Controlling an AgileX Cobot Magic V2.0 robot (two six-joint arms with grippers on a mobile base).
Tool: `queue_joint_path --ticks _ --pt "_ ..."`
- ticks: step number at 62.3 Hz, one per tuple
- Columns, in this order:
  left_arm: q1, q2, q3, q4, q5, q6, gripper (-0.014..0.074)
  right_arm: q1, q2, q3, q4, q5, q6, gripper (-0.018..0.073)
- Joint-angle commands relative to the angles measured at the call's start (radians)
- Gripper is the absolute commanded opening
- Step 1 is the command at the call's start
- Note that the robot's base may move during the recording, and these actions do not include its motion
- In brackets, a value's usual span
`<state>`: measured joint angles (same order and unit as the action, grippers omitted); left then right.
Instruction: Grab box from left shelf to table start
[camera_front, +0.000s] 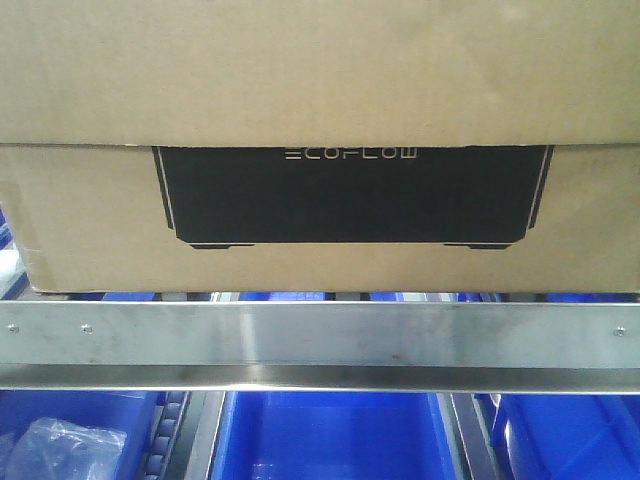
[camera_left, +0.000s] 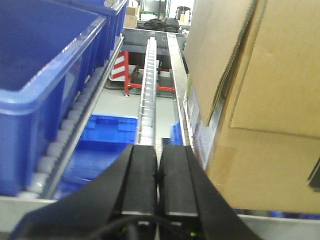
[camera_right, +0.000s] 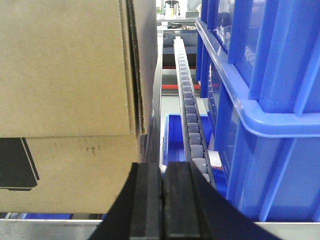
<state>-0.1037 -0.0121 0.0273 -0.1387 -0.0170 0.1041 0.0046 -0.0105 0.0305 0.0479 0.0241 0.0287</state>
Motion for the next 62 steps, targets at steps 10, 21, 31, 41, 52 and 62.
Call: queue_joint_path --ticks 10,21,31,41,52,62 --pt "-0.003 -0.009 -0.103 -0.046 0.017 -0.007 -0.0006 -0.005 -0.005 -0.002 -0.011 -0.091 -0.006 0.0057" --pt "-0.003 -0.009 -0.231 -0.009 0.139 0.014 -0.0006 -0.005 -0.005 -0.002 -0.011 -0.091 -0.006 0.0057" --pt "-0.003 0.007 -0.321 0.029 0.253 0.032 -0.0006 -0.005 -0.005 -0.002 -0.011 -0.091 -0.006 0.0057" --pt "-0.003 0.100 -0.410 0.006 0.334 0.101 -0.0006 -0.005 -0.005 -0.002 -0.011 -0.091 -0.006 0.0057" --pt "-0.003 0.261 -0.523 -0.068 0.334 0.192 -0.0006 -0.005 -0.005 -0.002 -0.011 -0.091 -0.006 0.0057" --pt "-0.003 0.433 -0.650 -0.098 0.353 0.181 -0.0006 -0.005 -0.005 -0.002 -0.011 -0.091 -0.006 0.0057"
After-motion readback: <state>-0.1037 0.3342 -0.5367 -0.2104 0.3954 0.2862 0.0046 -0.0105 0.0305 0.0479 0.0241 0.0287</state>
